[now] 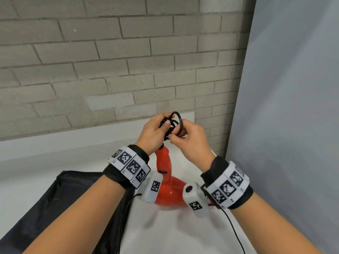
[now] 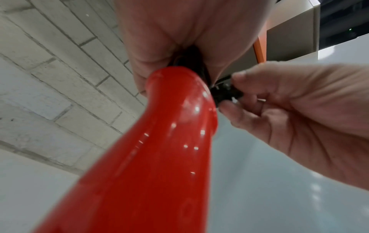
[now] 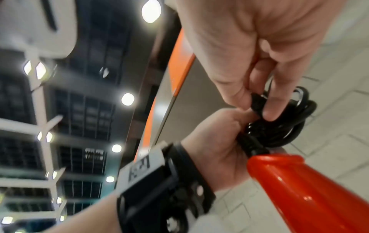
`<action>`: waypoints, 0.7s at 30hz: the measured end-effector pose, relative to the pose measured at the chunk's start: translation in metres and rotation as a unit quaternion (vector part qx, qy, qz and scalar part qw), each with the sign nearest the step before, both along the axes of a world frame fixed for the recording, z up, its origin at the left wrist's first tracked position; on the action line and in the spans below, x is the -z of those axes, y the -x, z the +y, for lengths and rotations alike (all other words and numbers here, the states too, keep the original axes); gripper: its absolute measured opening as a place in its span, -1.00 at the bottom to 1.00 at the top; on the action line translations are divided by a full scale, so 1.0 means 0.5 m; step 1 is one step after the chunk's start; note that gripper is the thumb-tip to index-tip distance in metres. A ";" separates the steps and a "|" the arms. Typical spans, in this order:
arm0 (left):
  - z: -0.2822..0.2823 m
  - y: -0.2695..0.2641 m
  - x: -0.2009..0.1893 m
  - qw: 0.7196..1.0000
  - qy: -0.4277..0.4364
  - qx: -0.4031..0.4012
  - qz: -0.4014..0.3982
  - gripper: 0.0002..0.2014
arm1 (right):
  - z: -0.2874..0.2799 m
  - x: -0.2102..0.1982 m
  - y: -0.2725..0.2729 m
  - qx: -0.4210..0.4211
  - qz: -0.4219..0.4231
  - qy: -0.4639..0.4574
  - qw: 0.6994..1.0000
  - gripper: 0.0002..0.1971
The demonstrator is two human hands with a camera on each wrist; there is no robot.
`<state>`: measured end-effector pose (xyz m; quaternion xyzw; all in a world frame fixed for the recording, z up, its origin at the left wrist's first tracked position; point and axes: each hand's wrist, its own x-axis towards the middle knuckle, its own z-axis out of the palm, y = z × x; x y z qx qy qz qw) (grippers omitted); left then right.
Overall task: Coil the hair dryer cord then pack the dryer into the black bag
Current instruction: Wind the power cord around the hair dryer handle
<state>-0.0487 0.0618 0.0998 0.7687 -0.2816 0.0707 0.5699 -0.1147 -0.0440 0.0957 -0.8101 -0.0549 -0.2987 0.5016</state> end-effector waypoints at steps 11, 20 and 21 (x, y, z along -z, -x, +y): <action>0.006 0.001 -0.003 0.997 0.048 0.054 0.029 -0.76 | -0.012 -0.006 0.004 -0.023 -0.003 0.011 1.000 -0.84; 0.009 0.002 -0.001 0.999 0.013 0.046 0.019 -0.75 | -0.011 0.021 -0.003 0.002 -0.003 0.187 0.982 -0.73; 0.010 0.001 -0.001 0.999 0.007 0.043 0.017 -0.75 | -0.015 0.021 -0.004 -0.006 0.000 0.206 0.979 -0.72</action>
